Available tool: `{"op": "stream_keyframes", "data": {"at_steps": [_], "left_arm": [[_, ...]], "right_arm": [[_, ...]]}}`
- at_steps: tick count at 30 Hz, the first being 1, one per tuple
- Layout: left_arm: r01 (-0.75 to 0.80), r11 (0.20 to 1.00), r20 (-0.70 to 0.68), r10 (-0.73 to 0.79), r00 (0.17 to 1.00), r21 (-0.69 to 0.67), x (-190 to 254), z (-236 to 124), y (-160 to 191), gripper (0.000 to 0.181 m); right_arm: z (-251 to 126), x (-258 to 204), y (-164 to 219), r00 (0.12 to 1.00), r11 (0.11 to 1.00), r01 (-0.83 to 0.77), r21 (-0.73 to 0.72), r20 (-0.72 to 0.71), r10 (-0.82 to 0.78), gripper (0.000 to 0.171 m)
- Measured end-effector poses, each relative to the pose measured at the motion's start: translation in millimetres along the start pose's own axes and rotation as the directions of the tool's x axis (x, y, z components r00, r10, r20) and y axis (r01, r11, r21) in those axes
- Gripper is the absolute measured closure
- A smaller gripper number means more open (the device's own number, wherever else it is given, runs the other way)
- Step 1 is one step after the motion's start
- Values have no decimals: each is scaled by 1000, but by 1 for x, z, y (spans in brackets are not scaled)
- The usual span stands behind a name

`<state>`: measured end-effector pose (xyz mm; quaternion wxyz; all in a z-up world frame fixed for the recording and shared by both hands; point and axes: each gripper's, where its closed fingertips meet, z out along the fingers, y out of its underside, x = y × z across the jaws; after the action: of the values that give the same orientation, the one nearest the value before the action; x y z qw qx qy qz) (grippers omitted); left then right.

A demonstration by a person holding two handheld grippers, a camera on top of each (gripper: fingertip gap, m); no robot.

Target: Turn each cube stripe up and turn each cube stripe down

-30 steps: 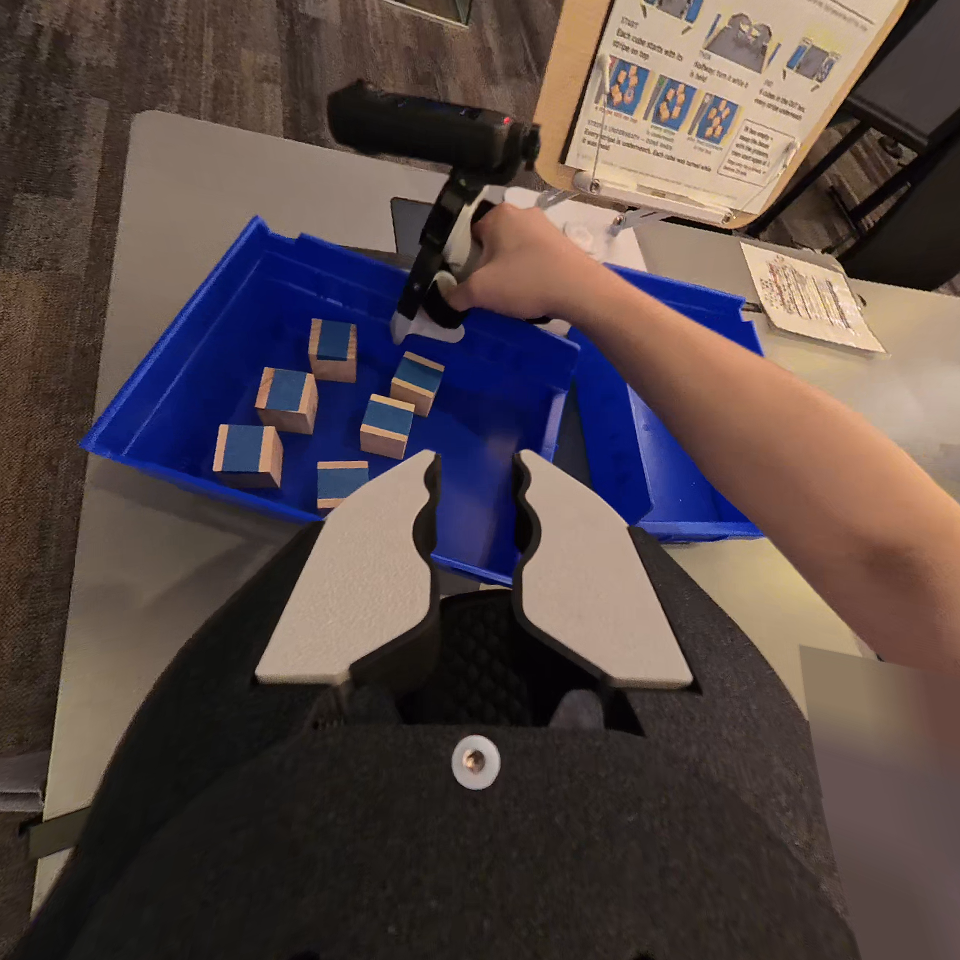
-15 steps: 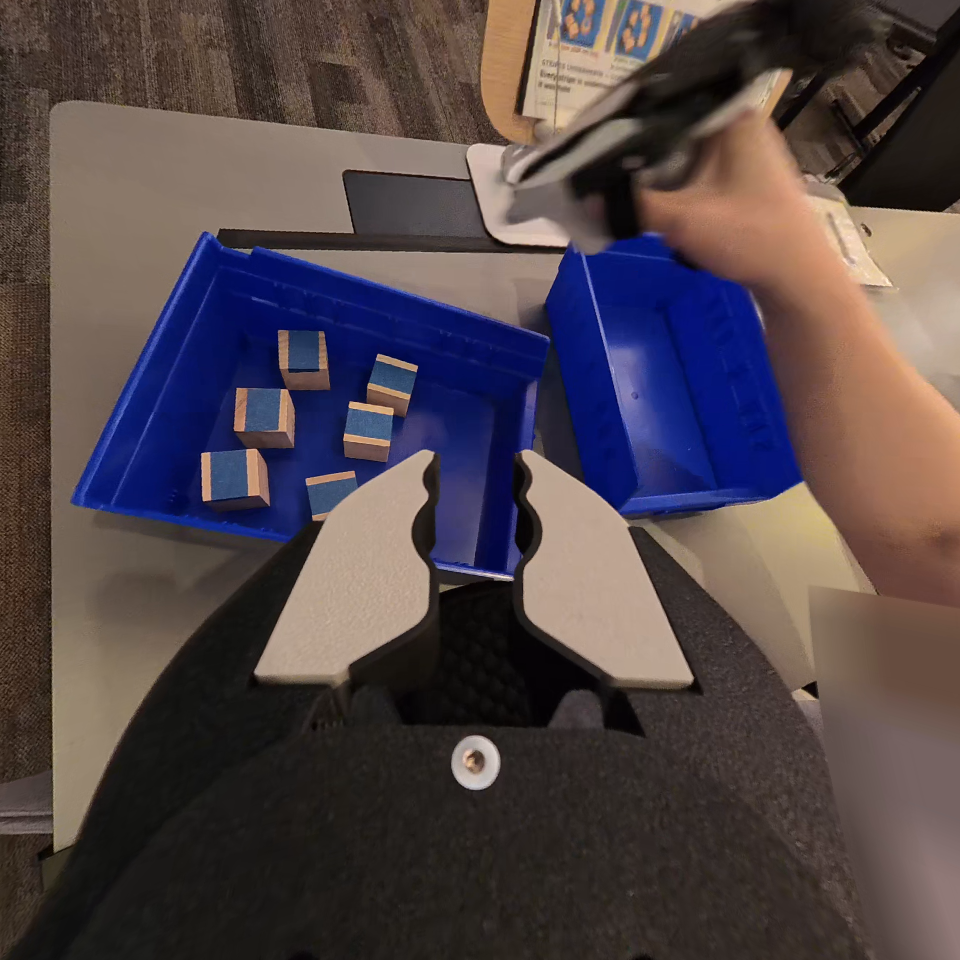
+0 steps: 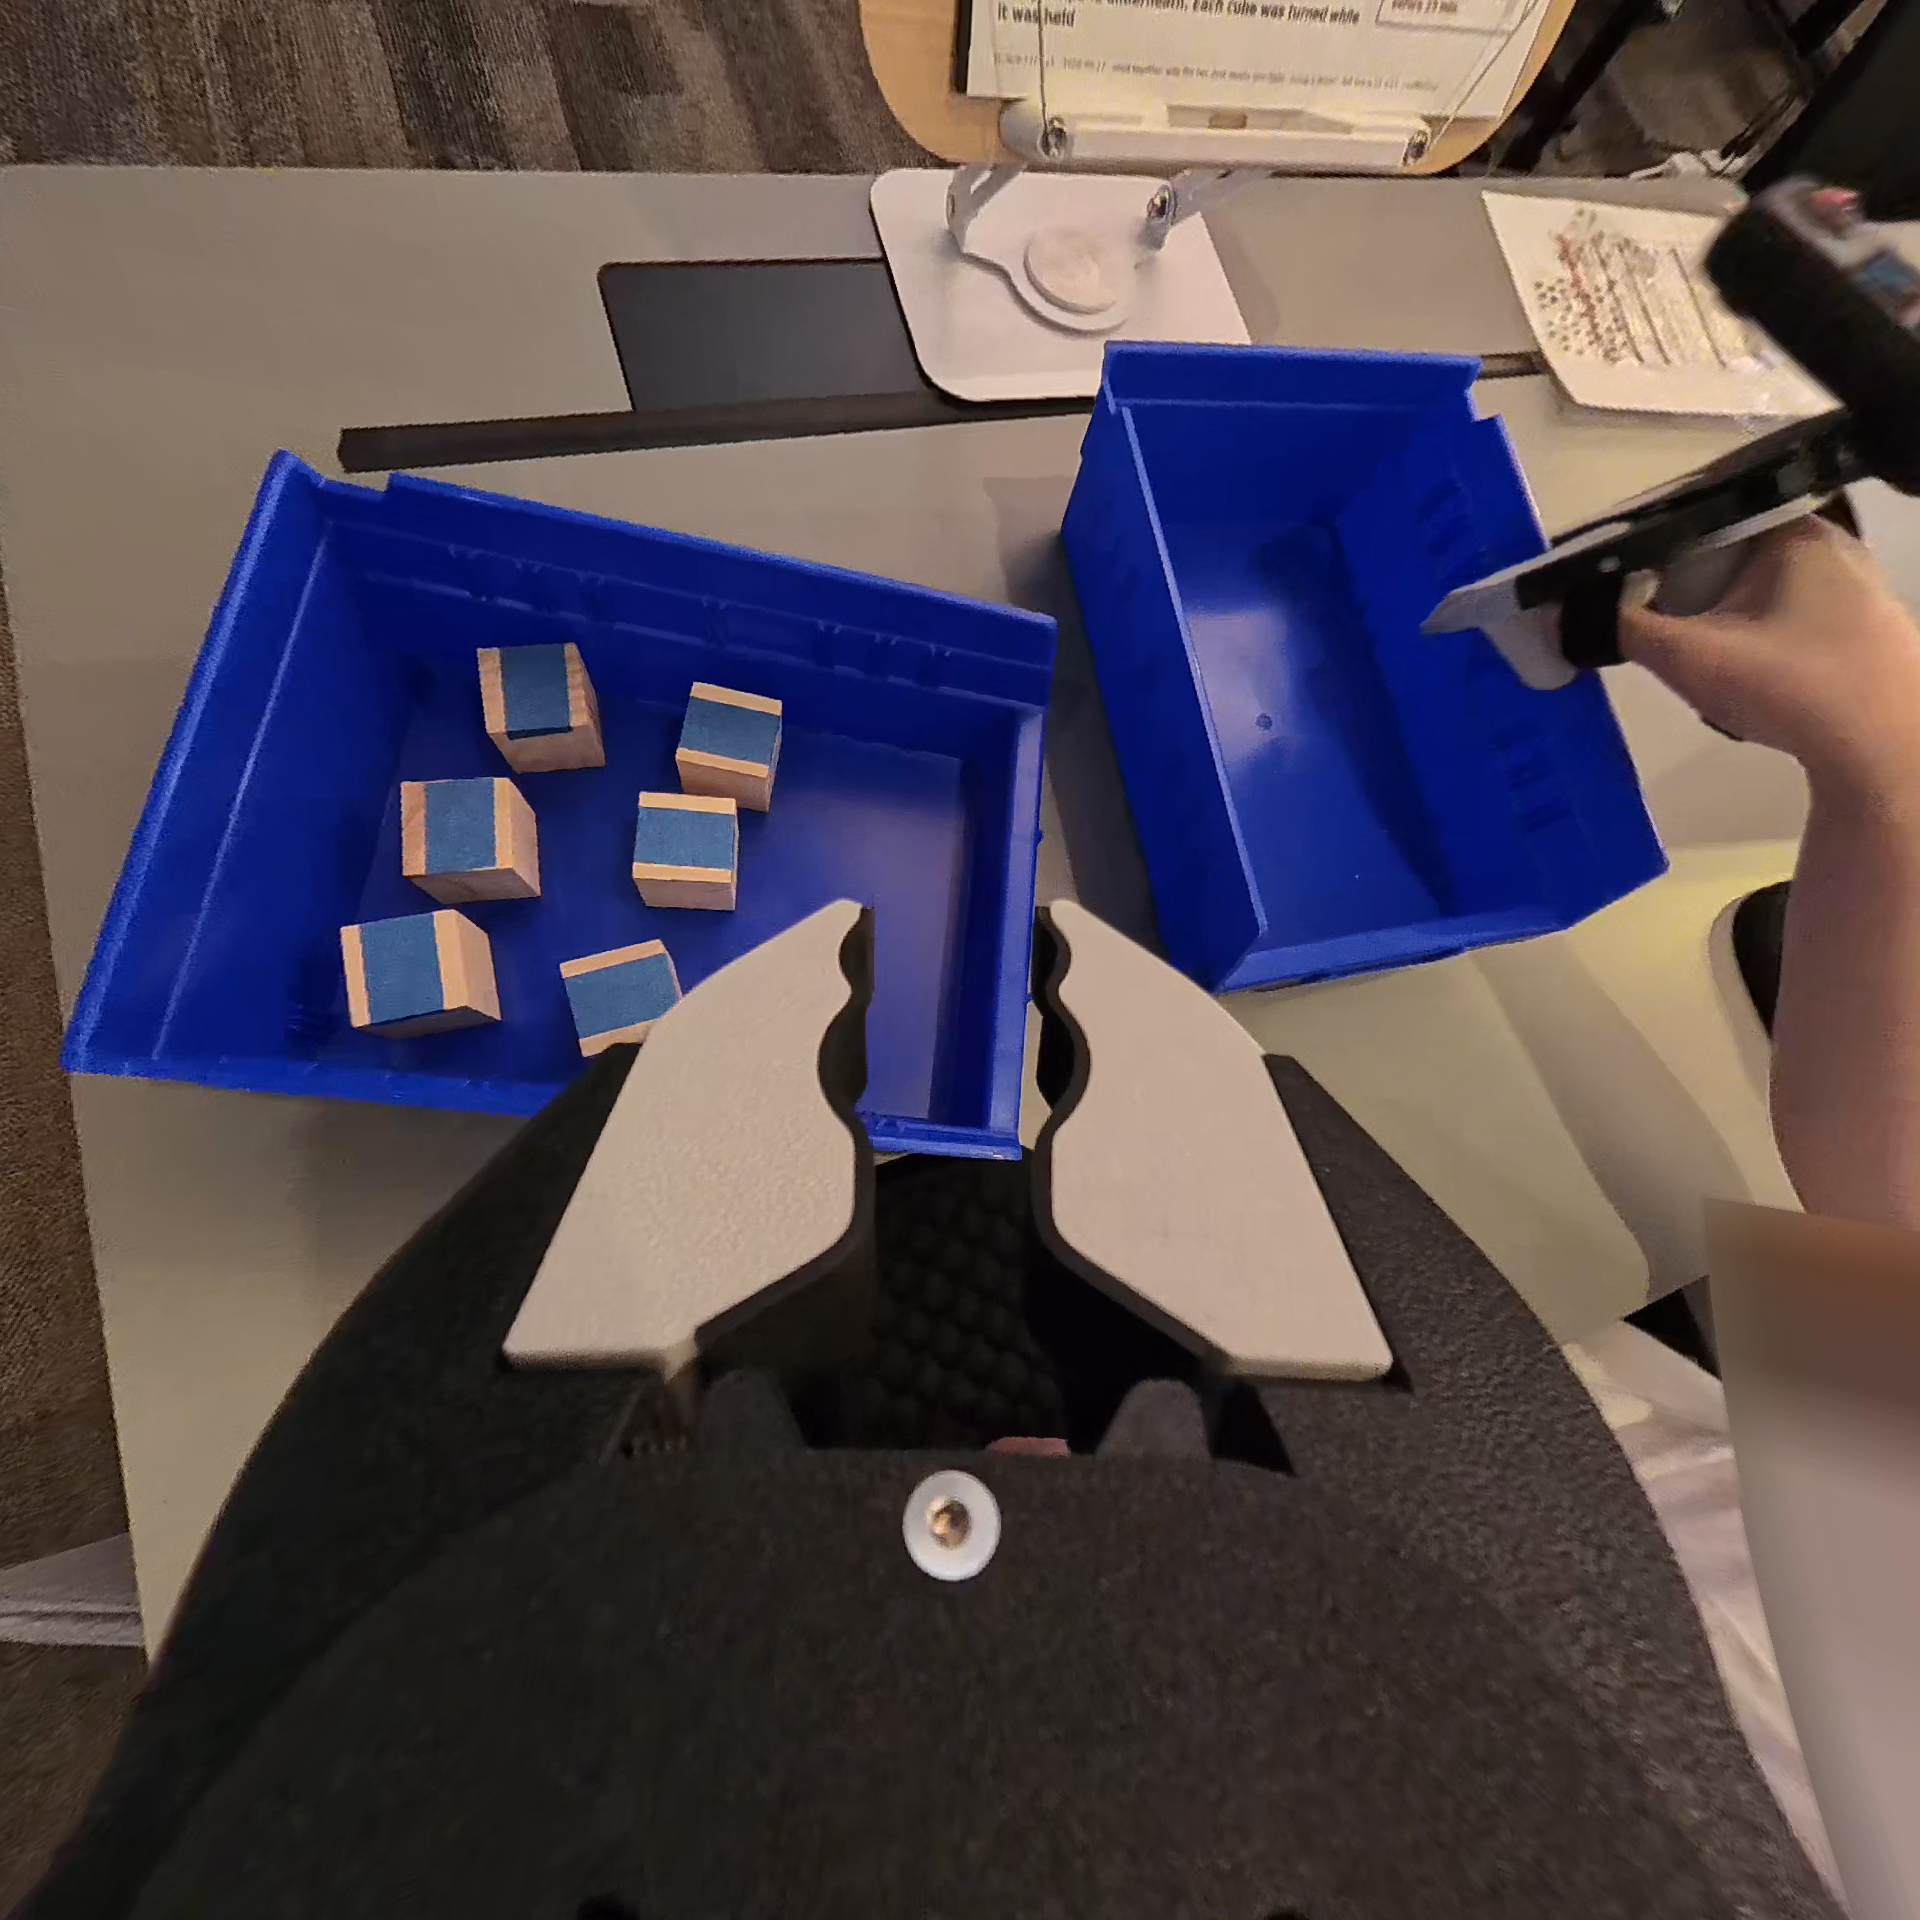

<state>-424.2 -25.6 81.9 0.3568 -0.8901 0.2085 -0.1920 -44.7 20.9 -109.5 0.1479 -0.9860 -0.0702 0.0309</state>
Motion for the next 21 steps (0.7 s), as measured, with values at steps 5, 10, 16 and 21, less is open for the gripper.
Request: {"op": "stream_keyframes", "data": {"at_steps": [5, 10, 16, 21], "left_arm": [[-16, 998, -2, 15, 1000, -67, 2, 10, 8, 152], [-6, 997, 7, 6, 1000, -75, 0, 15, 5, 152], [-26, 997, -15, 25, 1000, -77, 3, 16, 4, 152], [-10, 997, 4, 10, 1000, -74, 0, 18, 2, 152]], "right_arm": [[12, 16, -3, 994, 994, -69, -89, 81, 76, 163], [7, 75, 4, 993, 991, -61, -117, 97, 73, 165], [-12, 176, 56, 988, 978, -144, -150, 25, 149, 165], [-30, 248, 107, 973, 966, -229, -123, -19, 229, 164]]}}
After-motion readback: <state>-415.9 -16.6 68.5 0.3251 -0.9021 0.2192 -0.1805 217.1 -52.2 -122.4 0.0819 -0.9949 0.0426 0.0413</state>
